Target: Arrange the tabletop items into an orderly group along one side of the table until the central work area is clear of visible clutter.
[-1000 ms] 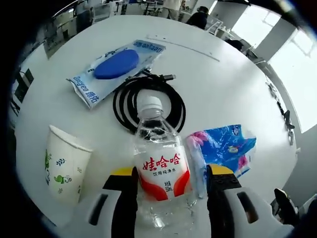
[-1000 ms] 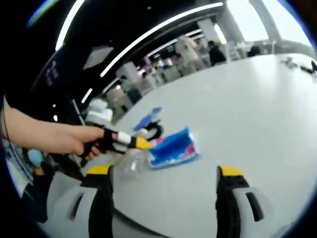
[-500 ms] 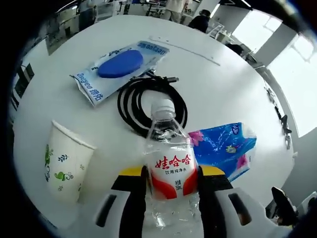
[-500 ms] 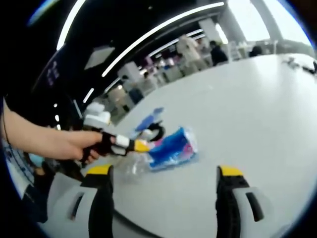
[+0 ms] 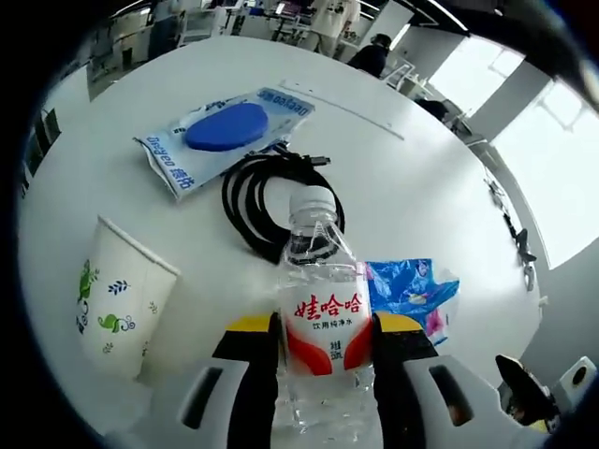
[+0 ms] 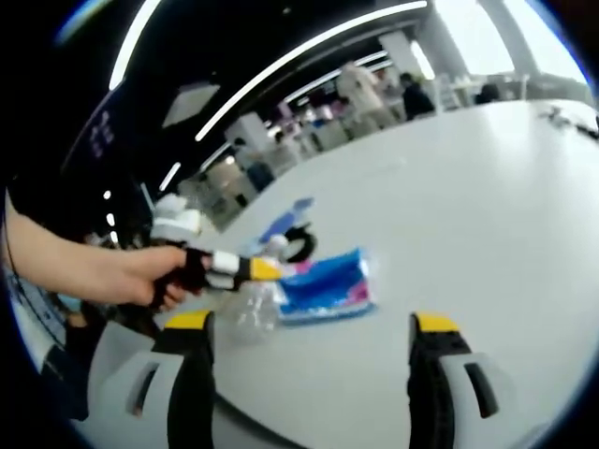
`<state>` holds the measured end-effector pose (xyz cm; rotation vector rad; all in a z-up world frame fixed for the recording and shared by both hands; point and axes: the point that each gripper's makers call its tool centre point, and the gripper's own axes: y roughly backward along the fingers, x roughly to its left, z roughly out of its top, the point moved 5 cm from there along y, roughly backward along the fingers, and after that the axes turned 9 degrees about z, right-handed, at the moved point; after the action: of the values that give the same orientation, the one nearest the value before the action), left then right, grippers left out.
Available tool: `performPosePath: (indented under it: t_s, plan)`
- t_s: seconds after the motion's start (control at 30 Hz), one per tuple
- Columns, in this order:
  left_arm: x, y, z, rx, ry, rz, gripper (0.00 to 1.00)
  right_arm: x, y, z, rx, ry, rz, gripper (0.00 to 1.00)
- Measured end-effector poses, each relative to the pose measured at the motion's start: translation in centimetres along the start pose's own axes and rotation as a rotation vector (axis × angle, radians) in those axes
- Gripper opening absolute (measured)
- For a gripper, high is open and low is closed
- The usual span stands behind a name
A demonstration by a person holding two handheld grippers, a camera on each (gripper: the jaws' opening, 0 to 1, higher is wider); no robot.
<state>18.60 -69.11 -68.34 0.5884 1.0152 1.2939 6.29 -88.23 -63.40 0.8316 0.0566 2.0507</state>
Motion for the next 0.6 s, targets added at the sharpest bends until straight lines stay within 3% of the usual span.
performPosePath:
  t_s: [0.3, 0.5, 0.6]
  plan:
    - [-0.09, 0.73, 0.58, -0.041, 0.025, -0.036, 0.37, 0.14, -0.20, 0.01, 0.008, 0.016, 0.006, 0.84]
    - [0.11, 0.75, 0.73, -0.042, 0.011, -0.036, 0.36, 0.25, -0.31, 0.05, 0.009, 0.017, 0.008, 0.84]
    - [-0.09, 0.83, 0.82, -0.045, -0.033, -0.034, 0.36, 0.28, -0.35, 0.07, 0.007, 0.015, 0.010, 0.84]
